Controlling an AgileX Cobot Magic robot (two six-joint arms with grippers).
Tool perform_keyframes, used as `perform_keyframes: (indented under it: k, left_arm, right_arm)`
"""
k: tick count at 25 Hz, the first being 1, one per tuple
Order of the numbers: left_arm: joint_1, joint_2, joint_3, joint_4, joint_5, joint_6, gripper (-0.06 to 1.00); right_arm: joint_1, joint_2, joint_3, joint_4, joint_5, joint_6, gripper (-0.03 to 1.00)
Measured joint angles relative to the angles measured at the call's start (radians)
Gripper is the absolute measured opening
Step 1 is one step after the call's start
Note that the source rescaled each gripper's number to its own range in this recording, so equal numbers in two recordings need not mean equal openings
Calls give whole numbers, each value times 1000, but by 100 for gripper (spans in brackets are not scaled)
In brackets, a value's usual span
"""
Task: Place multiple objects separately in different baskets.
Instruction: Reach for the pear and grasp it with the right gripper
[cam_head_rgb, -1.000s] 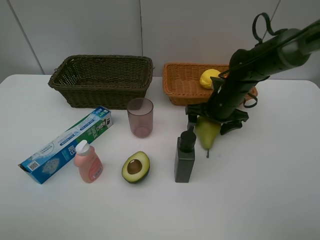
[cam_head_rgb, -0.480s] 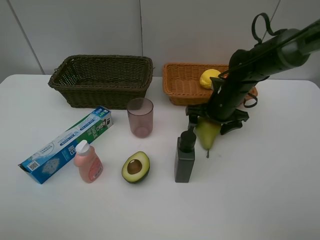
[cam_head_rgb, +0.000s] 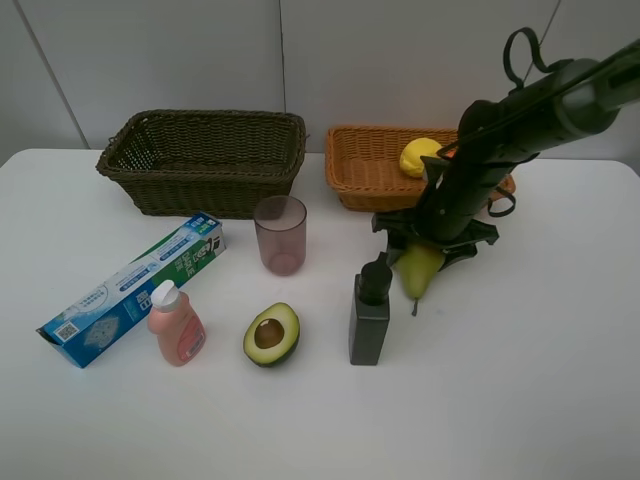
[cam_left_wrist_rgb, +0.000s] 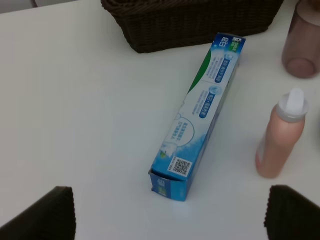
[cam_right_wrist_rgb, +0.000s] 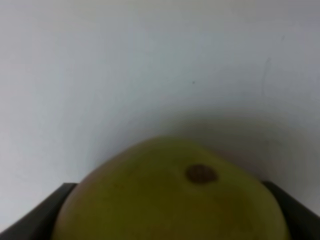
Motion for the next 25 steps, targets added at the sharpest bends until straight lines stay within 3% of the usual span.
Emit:
perform_keyframes:
  k: [10,25]
  left_arm:
    - [0,0,0,0,0,0,100]
    - [0,0,0,0,0,0,100]
  right_arm:
    - [0,-4,0,-2,15,0,55]
    - [0,-191,-4,-5,124,0,55]
